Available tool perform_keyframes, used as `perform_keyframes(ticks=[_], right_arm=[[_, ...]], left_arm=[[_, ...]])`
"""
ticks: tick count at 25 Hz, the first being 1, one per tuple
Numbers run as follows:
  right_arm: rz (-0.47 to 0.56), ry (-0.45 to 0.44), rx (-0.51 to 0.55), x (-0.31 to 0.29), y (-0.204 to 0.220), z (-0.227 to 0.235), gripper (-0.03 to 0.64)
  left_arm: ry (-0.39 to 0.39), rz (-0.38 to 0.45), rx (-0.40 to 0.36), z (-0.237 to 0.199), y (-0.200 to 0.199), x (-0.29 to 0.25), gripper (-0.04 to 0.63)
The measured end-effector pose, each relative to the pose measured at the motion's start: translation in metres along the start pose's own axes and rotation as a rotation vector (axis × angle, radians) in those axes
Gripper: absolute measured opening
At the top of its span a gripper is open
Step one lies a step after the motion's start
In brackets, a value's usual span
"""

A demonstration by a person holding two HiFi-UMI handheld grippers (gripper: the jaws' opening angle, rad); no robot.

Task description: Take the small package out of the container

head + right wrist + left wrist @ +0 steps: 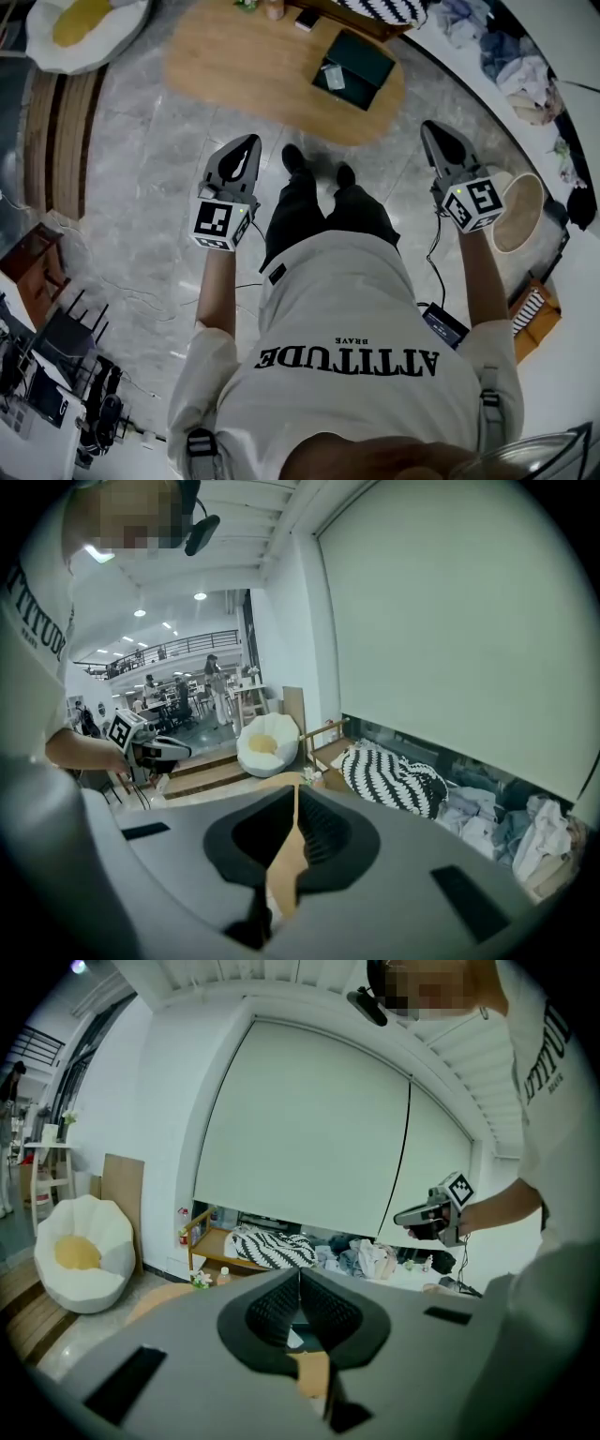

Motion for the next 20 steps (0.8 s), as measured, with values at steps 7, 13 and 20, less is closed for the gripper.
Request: perform_keyframes(ticks=[7,13,20], right_arm=[[-0.07,-0.014,-0.051,-0.048,0.033,0.004,0.023],[-0.126,-0.03,-0.085,-0.074,0.057,0.012,0.023],[-0.176,-0.087,-0.084,-0.11,0.078,0.039,0.023]], left_arm=[[0.048,-0.038,0.036,-0.026,0.032,-0.029,0.023],[0.056,-0.038,0.073,-0.03,0.043,-0.055,0.023],[0.042,-0.044,0.092,-0.022,0.052,-0.098,0.023]])
Point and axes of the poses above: the fingertips, and each gripper's own axes: x backward along the fingers, z to its right, y out of its underside, the point moved 2 cm from there along x, backward along the fingers, and after that the axes turned 5 degrees about z, right-handed, at the moved point
